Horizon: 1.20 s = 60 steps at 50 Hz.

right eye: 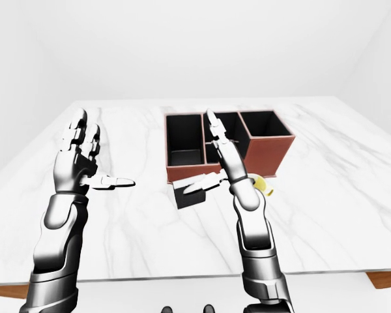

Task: Pick up the book and place it in the caddy.

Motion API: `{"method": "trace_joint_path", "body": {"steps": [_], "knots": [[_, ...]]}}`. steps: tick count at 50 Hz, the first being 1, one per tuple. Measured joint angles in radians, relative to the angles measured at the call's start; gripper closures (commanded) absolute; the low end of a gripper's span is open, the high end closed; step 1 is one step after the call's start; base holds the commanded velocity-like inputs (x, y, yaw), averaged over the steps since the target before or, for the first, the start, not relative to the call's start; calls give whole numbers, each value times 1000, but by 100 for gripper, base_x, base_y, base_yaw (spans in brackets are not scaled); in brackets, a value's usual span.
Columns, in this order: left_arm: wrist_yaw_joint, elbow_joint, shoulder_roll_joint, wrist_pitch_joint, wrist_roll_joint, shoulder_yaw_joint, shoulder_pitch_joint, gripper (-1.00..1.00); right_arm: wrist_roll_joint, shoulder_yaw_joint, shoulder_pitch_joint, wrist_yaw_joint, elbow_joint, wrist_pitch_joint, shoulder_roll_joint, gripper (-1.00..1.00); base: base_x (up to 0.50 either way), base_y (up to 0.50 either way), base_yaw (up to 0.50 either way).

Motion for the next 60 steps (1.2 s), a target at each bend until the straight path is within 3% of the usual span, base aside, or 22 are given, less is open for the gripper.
{"method": "trace_joint_path", "body": {"steps": [34, 49, 60], "knots": [[-4, 45, 4, 0, -5, 4, -2, -100, -43, 14, 20, 11, 15, 0, 8, -100, 17, 0, 0], [-4, 59, 5, 0, -8, 4, -5, -100, -153, 45, 83, 64, -11, 0, 7, -100, 0, 0, 0], [-4, 71, 7, 0, -10, 5, -8, -100, -302, 73, 138, 103, -13, -60, 9, -100, 0, 0, 0]]}}
